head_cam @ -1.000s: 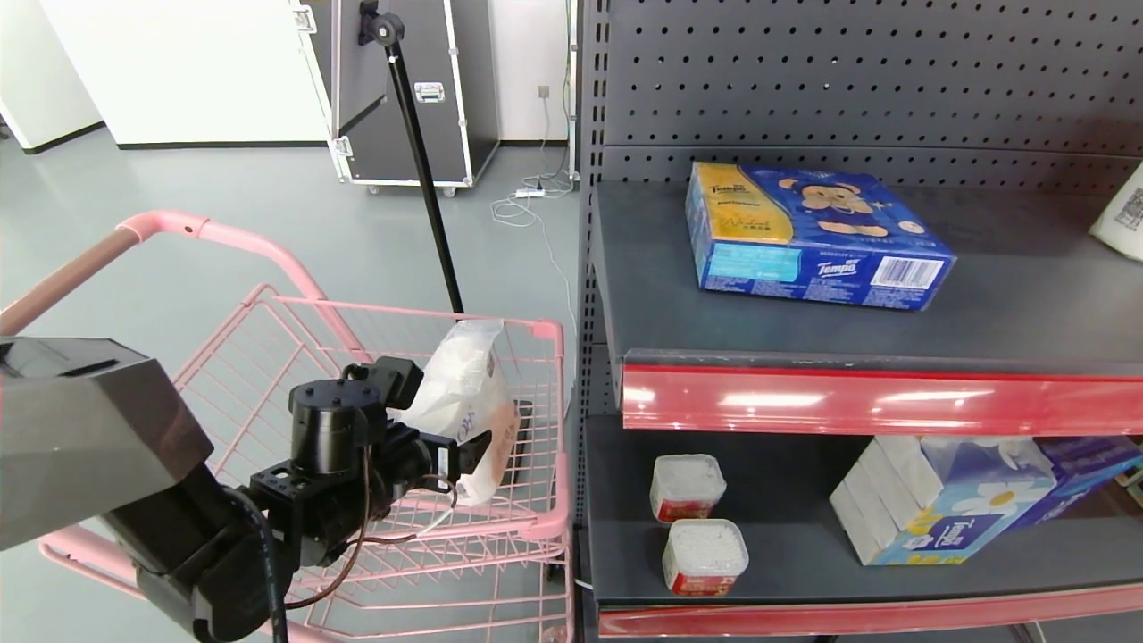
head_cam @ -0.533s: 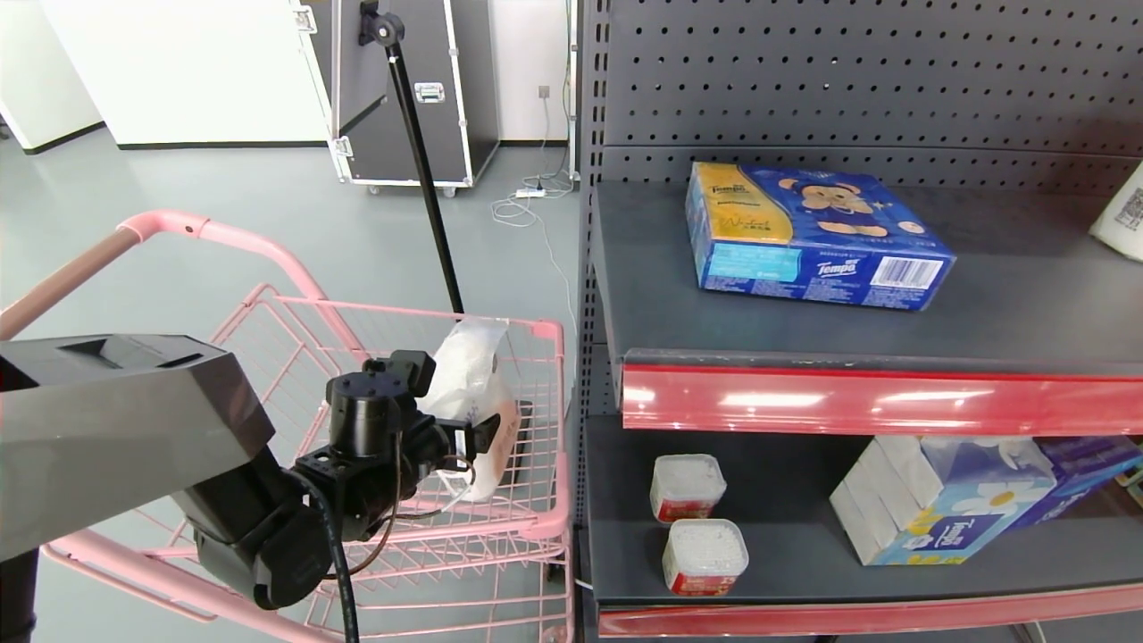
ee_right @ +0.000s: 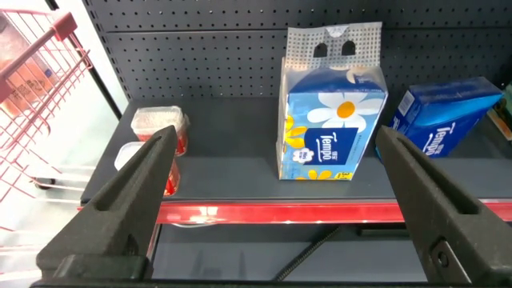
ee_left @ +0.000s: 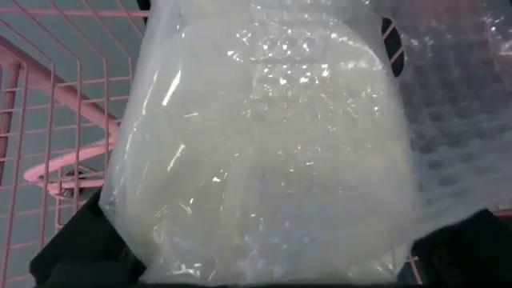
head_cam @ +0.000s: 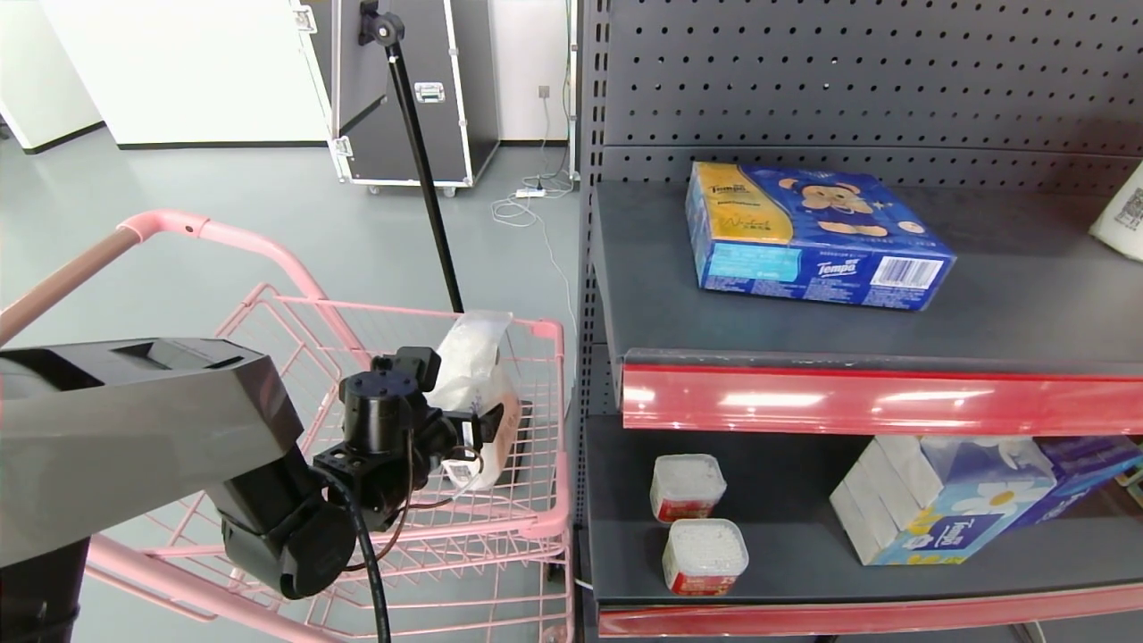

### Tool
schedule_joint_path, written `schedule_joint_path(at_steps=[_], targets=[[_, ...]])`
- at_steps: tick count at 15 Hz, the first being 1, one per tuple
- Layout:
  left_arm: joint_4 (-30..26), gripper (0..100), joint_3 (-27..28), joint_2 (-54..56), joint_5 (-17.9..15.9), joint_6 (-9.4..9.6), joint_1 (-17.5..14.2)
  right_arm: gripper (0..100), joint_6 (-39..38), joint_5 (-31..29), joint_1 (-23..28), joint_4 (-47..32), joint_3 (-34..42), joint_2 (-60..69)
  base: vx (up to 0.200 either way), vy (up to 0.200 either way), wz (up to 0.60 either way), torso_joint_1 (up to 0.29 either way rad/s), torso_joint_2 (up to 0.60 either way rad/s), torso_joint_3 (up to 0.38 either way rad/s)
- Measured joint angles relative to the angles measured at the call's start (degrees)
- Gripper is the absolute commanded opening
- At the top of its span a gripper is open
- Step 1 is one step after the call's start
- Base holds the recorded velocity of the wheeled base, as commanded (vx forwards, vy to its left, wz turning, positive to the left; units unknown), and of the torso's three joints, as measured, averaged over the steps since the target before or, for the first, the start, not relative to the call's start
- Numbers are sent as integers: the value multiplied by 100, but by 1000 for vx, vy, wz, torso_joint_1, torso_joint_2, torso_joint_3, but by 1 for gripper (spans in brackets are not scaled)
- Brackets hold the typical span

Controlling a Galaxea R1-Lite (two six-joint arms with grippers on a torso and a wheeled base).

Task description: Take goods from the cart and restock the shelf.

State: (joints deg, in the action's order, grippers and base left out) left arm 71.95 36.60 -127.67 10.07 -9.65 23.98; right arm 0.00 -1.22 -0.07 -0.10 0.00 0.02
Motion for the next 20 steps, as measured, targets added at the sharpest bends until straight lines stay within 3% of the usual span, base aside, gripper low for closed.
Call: schedule_joint_path(at_steps=[3,7,13,20], targets=[[279,0,-16,-102,24,49,5,100,10,0,0,2,0,0,0,0,0,0,0,0],[255,0,-79,-46,20,44,20,100,16,0,0,0,0,0,0,0,0,0,0,0],[190,0,-413,818,24,44,-116,100,16,0,0,0,0,0,0,0,0,0,0,0],[-670,0,-986,2761,27,49,-375,100,16,0,0,0,0,0,0,0,0,0,0,0]])
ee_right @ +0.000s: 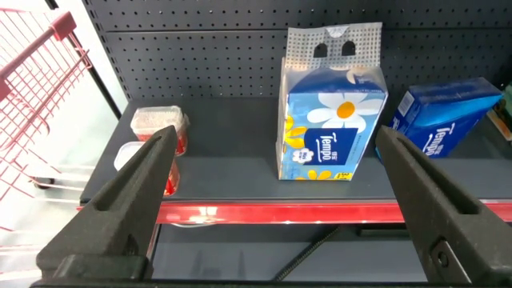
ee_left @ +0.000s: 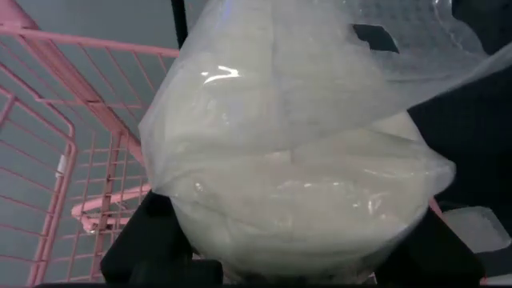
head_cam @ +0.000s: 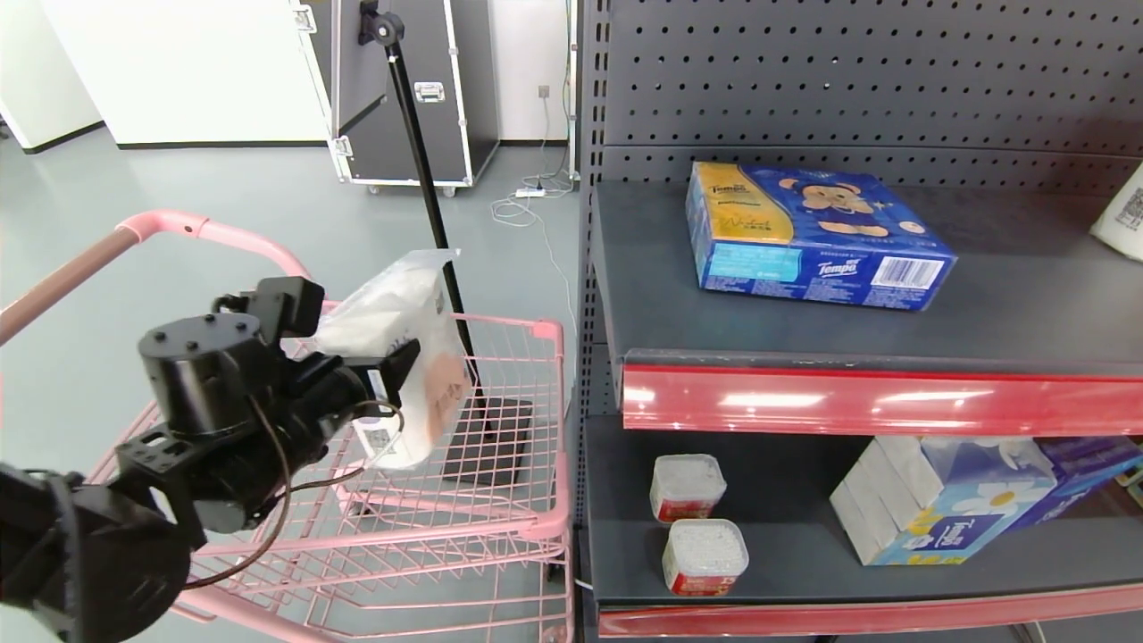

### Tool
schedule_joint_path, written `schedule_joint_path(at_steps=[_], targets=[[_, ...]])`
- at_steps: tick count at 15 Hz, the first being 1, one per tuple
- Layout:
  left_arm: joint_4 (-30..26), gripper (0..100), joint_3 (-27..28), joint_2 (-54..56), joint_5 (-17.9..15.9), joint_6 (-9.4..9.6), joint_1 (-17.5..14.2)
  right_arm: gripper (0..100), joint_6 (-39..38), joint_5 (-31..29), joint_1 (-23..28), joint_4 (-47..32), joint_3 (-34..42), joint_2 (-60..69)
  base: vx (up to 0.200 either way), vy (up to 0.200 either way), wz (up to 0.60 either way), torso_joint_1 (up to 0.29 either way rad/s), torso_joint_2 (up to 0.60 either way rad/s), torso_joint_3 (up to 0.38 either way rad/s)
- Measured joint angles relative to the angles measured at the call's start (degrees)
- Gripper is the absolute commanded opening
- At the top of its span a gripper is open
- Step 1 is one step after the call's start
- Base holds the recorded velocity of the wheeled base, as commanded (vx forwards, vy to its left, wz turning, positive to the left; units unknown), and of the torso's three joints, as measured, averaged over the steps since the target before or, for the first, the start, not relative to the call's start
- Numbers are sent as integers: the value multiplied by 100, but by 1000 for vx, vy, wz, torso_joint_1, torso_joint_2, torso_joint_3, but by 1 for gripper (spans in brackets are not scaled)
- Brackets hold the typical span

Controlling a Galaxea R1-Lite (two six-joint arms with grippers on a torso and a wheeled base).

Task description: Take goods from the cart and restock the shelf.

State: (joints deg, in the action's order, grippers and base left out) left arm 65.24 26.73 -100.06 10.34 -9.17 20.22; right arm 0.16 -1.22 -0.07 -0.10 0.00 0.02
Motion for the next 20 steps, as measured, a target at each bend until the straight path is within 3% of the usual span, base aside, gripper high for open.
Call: schedule_joint_path(at_steps=[3,8,11,14,20], targets=[[-1337,0,-56,1437,-22,2,-132,100,0,-1,0,0,0,0,0,0,0,0,0,0],[-4875,0,534,4391,-180,6,-223,100,0,0,0,0,0,0,0,0,0,0,0,0],[-6402,0,769,5940,-243,41,-239,100,0,0,0,-4,0,0,0,0,0,22,-76,-51],[-7227,0,863,6983,-276,143,-210,100,0,0,0,0,0,0,0,0,0,128,-421,-290],[-7261,0,916,7474,-533,250,-129,100,0,-1,0,2,0,0,0,0,0,186,-554,-360]])
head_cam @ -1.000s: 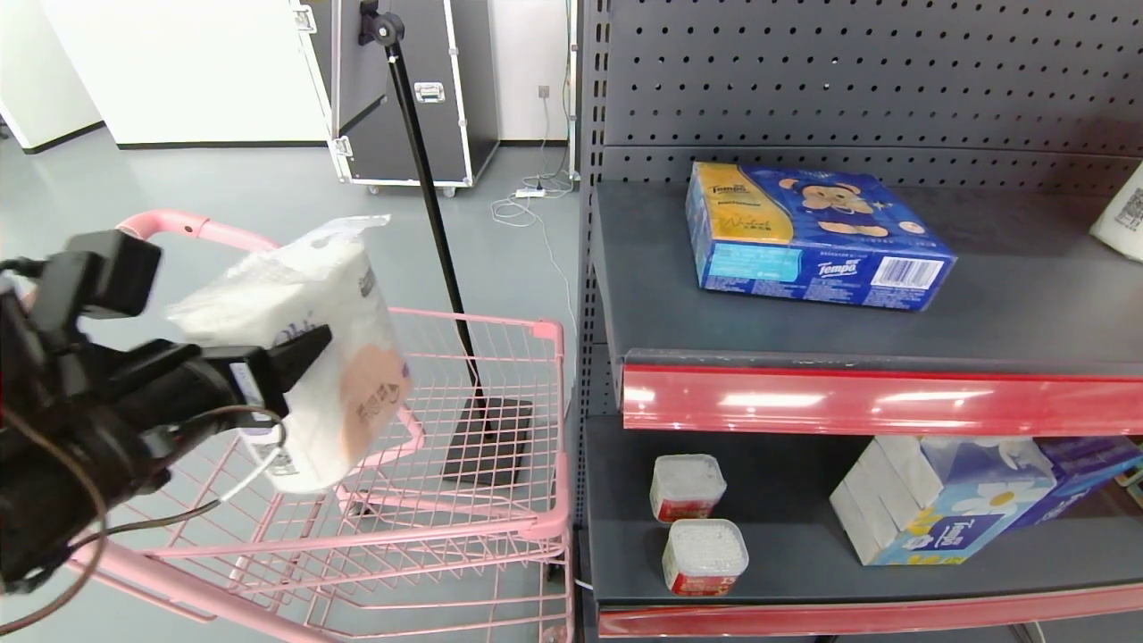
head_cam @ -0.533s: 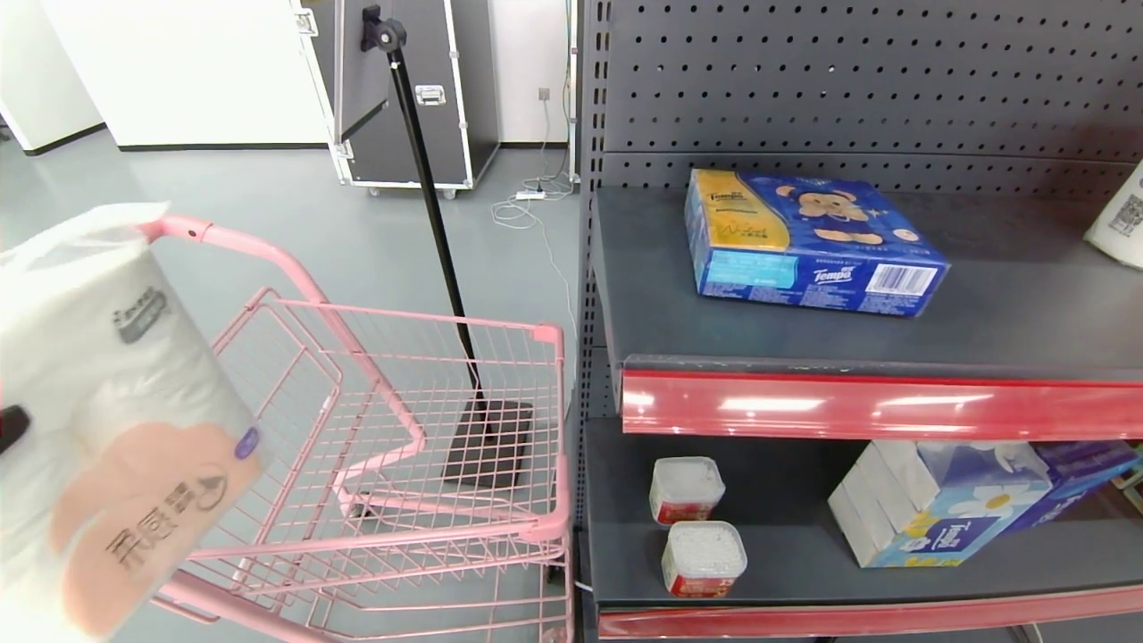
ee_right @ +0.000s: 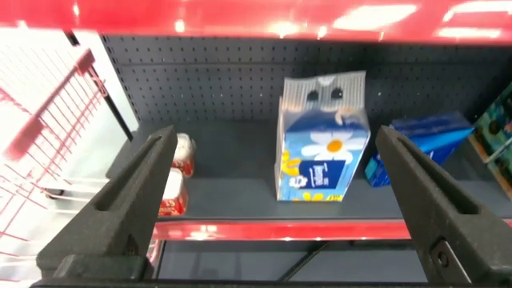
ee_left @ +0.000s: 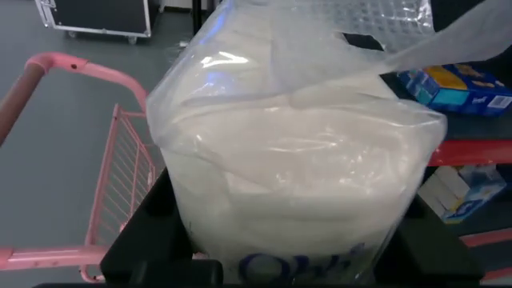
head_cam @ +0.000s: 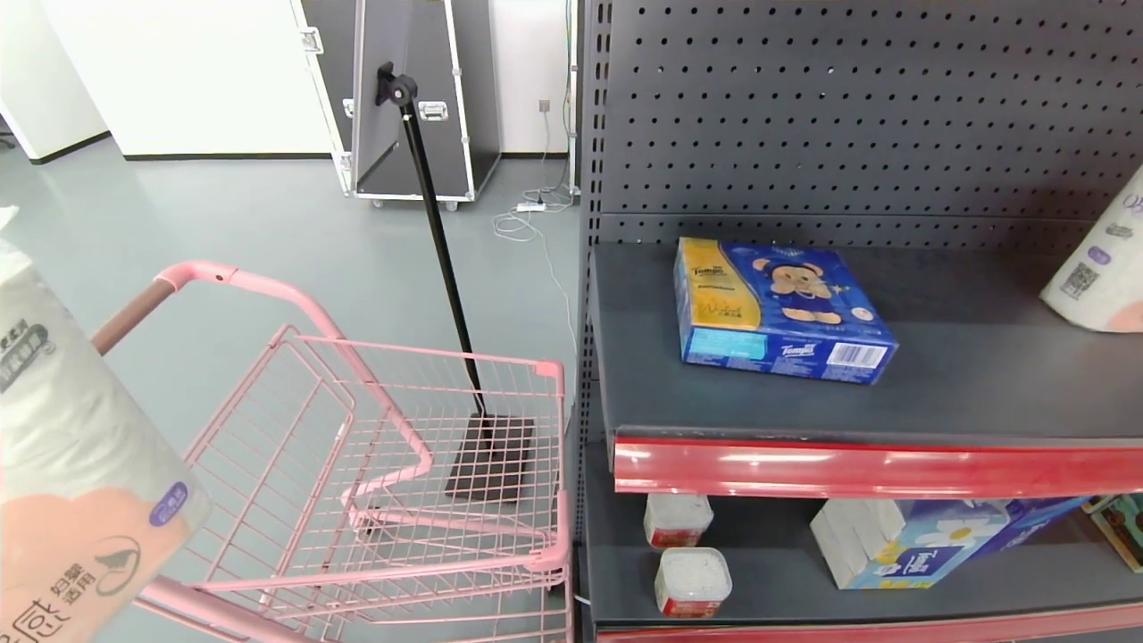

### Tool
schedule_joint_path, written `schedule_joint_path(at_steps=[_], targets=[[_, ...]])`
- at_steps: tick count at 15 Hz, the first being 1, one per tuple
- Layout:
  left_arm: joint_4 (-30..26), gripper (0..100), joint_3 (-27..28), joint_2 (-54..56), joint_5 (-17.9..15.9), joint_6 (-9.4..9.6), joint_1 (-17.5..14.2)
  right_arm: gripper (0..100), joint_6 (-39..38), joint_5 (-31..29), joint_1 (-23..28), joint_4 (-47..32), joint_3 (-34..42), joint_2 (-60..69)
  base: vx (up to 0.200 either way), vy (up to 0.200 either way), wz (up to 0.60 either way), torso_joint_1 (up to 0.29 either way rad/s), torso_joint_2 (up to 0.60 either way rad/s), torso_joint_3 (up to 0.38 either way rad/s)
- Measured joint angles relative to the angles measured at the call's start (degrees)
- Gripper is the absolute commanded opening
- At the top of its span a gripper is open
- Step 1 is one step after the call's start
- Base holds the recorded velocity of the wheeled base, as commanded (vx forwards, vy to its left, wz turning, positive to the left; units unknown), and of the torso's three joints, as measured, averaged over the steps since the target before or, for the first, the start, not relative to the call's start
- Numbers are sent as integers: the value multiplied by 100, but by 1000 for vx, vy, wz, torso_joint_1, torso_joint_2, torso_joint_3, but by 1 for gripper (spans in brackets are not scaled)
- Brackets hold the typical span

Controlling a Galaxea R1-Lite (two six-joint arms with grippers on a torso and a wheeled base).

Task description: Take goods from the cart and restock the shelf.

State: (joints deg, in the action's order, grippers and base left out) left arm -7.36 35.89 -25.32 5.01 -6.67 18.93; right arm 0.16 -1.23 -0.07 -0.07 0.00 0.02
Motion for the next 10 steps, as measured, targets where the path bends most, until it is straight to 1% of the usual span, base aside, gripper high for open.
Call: schedule_joint_path(at_steps=[2,4,10], targets=[[12,0,7,29,0,60,5,100,0,0,0,-2,-2,0,0,0,0,227,-620,-383],[22,0,5,44,-6,62,5,100,0,1,0,0,-2,0,0,0,0,210,-537,-324],[-16,0,-17,-4,-28,68,16,100,0,1,0,-2,0,0,0,0,0,165,-398,-242]])
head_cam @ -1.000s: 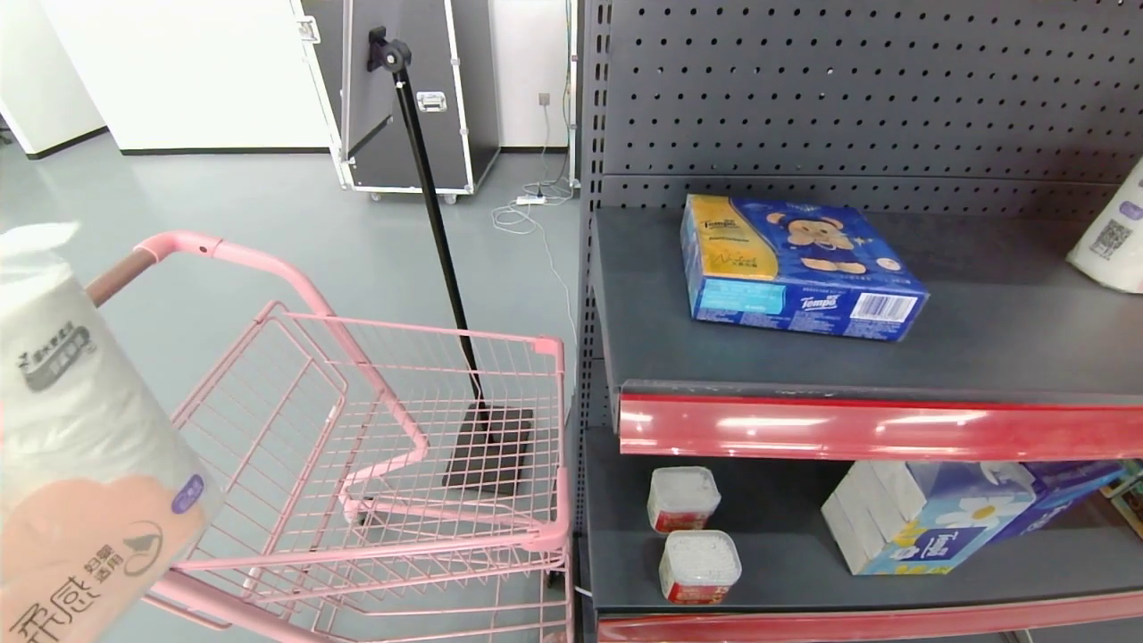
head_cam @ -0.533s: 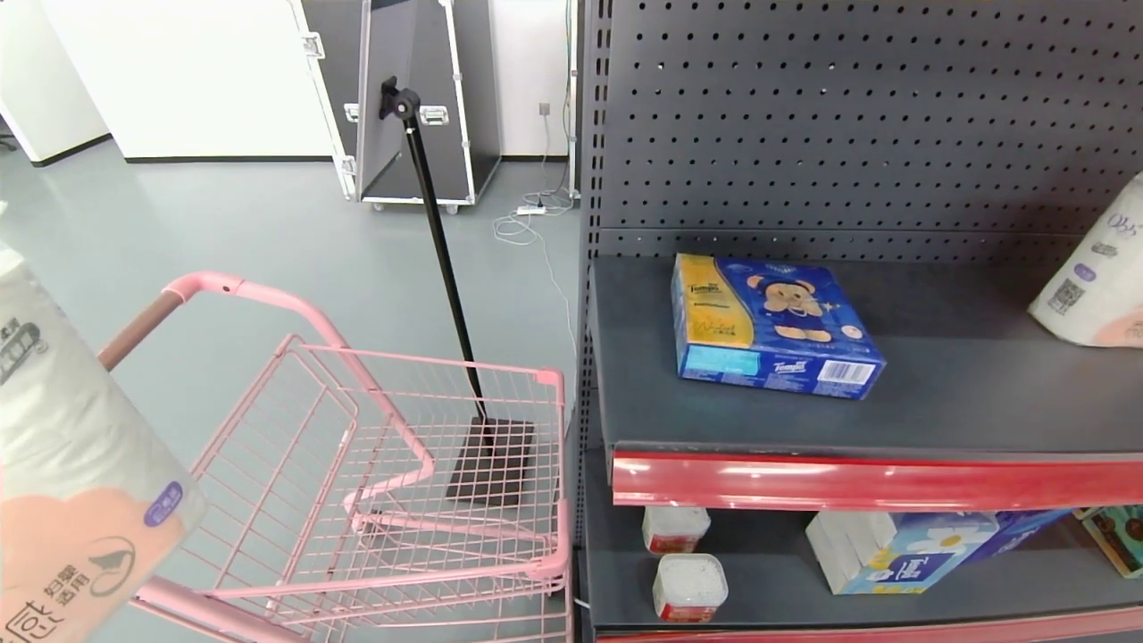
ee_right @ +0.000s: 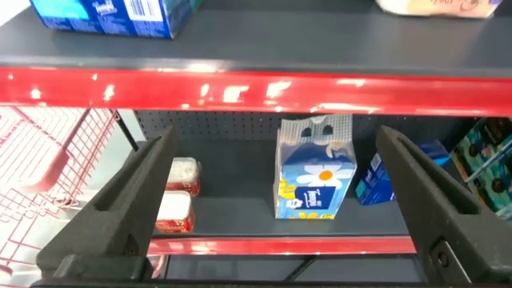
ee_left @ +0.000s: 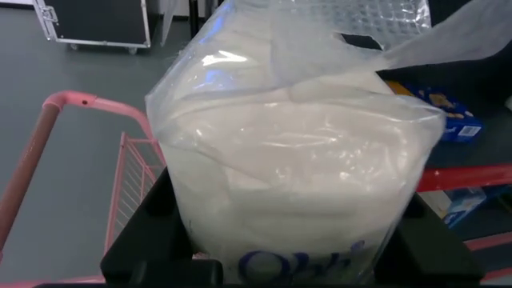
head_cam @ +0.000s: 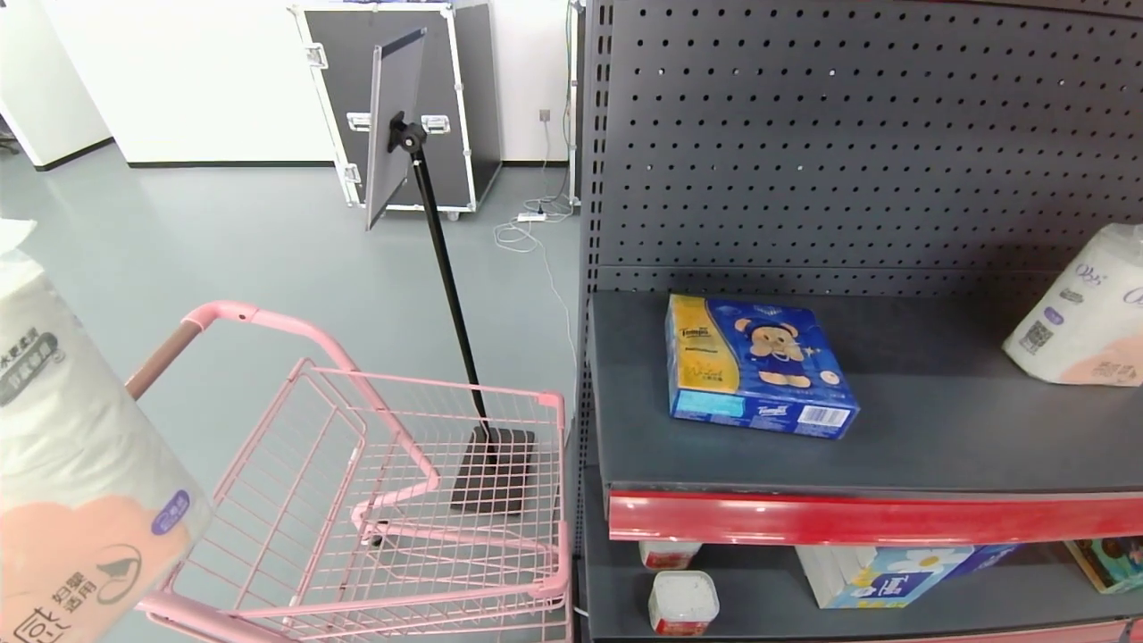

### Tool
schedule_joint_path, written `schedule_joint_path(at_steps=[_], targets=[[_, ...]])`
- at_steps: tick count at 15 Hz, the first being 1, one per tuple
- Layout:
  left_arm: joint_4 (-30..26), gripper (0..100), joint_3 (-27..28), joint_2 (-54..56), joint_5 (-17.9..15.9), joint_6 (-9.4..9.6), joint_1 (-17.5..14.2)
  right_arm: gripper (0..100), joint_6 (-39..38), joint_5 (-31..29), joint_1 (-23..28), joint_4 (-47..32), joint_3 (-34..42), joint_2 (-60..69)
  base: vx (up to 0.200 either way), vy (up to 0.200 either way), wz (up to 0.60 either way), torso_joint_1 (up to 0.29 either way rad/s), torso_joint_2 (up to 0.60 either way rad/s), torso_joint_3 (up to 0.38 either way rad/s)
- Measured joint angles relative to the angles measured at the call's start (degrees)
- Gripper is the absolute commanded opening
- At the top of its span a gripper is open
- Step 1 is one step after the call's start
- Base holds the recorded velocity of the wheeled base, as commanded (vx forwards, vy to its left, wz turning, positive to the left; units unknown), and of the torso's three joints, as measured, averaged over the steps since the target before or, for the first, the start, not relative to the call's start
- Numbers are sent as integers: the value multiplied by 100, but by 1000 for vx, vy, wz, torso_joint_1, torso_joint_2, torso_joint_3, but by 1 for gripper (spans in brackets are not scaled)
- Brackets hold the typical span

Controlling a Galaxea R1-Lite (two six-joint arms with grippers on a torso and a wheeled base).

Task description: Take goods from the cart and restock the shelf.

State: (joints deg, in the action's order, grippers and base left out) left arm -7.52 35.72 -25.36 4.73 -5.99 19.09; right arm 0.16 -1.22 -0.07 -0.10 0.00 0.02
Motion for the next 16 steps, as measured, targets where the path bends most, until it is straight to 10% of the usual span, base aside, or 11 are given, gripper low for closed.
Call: schedule_joint_path(at_steps=[16], targets=[[-6,0,-63,-72,0,169,-2,100,-9,0,0,0,0,0,0,-25,0,116,-261,-147]])
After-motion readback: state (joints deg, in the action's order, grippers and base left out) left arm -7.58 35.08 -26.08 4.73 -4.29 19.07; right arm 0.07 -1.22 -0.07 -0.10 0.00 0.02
